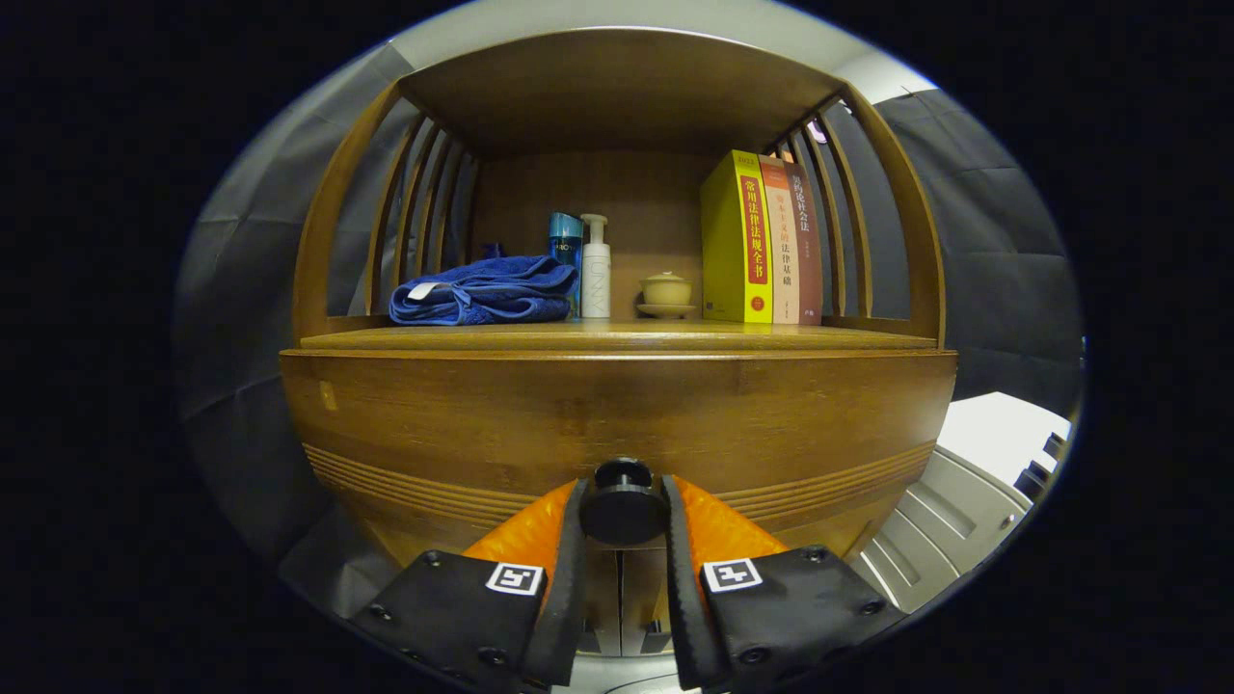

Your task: Pull open the drawer, take out the items inside it, and place them on the countertop above the cabinet.

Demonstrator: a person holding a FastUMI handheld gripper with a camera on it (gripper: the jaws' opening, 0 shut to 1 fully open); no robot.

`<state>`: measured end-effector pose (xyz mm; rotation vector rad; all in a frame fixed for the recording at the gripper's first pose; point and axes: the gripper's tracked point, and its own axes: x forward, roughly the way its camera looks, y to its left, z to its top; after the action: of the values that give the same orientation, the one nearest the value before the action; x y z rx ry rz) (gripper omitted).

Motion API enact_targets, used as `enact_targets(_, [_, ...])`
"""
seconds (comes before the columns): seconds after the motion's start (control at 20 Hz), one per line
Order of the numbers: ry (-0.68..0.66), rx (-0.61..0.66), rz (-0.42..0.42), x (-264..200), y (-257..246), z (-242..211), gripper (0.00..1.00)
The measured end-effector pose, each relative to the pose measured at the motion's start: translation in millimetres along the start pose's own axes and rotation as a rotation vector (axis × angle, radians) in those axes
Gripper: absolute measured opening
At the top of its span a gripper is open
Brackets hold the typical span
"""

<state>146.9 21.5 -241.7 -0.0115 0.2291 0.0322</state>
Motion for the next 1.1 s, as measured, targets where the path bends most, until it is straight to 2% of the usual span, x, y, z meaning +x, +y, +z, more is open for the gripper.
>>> enact_targets(0.2, [0.035, 0.041, 0.005, -22.9, -0.4, -2.5, 0.42])
enact_targets(0.6, [0.065, 0.070, -0.005, -74.5, -2.0, -9.8, 0.42])
enact_targets(1.1, [0.106, 0.052, -0.011, -116.7, -1.6, -17.1, 0.42])
